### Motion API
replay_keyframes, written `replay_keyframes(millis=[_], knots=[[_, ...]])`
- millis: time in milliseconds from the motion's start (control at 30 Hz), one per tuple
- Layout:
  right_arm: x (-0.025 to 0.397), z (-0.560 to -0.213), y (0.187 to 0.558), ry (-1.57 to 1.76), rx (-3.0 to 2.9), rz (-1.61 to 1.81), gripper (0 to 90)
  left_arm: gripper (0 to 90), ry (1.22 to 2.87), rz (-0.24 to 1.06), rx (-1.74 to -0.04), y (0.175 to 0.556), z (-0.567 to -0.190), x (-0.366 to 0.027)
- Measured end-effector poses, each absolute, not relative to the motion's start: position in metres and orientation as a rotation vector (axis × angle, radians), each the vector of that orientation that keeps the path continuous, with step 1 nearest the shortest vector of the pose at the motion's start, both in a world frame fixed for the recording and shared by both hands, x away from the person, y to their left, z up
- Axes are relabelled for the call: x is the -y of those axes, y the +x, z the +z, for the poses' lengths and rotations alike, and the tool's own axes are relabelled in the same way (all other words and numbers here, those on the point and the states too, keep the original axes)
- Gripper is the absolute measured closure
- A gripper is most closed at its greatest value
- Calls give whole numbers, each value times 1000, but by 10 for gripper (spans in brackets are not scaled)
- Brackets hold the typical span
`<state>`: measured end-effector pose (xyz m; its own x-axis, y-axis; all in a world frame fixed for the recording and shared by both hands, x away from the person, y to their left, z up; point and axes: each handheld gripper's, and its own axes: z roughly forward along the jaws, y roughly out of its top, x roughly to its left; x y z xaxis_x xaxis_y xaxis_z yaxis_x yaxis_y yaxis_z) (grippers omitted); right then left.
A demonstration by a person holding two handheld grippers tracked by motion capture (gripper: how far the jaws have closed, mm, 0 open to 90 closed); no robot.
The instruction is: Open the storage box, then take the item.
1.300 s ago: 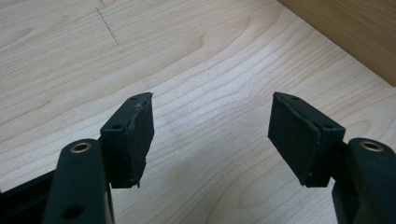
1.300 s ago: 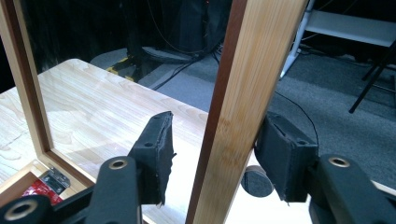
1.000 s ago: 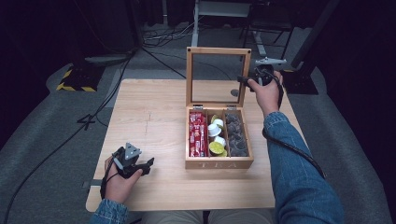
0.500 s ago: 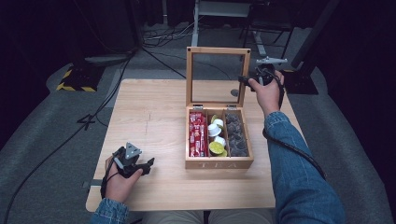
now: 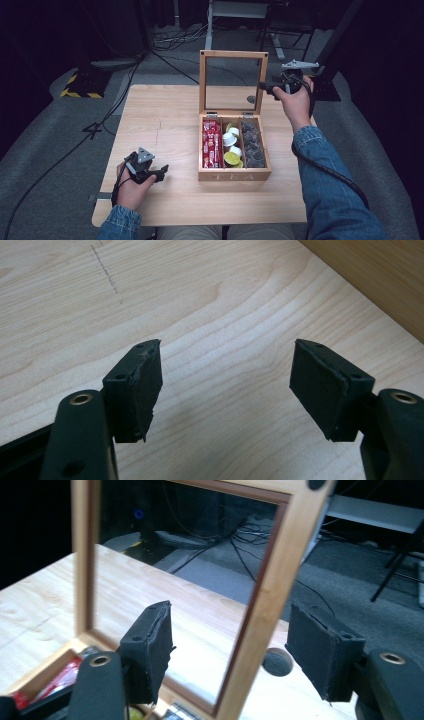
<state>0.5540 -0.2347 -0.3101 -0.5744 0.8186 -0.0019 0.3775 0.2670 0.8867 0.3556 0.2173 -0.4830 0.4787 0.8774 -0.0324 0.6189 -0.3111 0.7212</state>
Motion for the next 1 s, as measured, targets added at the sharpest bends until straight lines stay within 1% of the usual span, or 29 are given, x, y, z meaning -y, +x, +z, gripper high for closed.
replay_keyframes(millis=[100,167,200,300,467,567,667,800,833,900,1000], knots=[[230,-305,540,1044,-2112,1274,352,291,2042,488,-1241,360,-482,-216],[228,-303,532,1048,-2134,1296,395,291,2036,488,-1243,362,-483,-215],[228,-303,532,1048,-2134,1296,395,291,2036,488,-1243,362,-483,-215],[222,-302,516,1015,-2168,1346,439,291,2046,484,-1240,364,-484,-212],[211,-303,495,967,-2192,1407,459,291,2057,480,-1240,364,-485,-210],[203,-304,484,931,-2217,1419,447,291,2054,480,-1244,364,-485,-211],[195,-306,473,911,-2236,1408,390,290,2059,483,-1239,363,-485,-211],[187,-310,466,912,-2263,1423,361,286,2075,490,-1241,362,-487,-212],[182,-312,462,906,-2266,1424,318,285,2066,484,-1252,362,-487,-213],[177,-314,459,893,-2272,1416,262,277,2070,486,-1252,361,-488,-215],[171,-317,457,883,-2285,1401,261,268,2077,482,-1254,360,-490,-216]])
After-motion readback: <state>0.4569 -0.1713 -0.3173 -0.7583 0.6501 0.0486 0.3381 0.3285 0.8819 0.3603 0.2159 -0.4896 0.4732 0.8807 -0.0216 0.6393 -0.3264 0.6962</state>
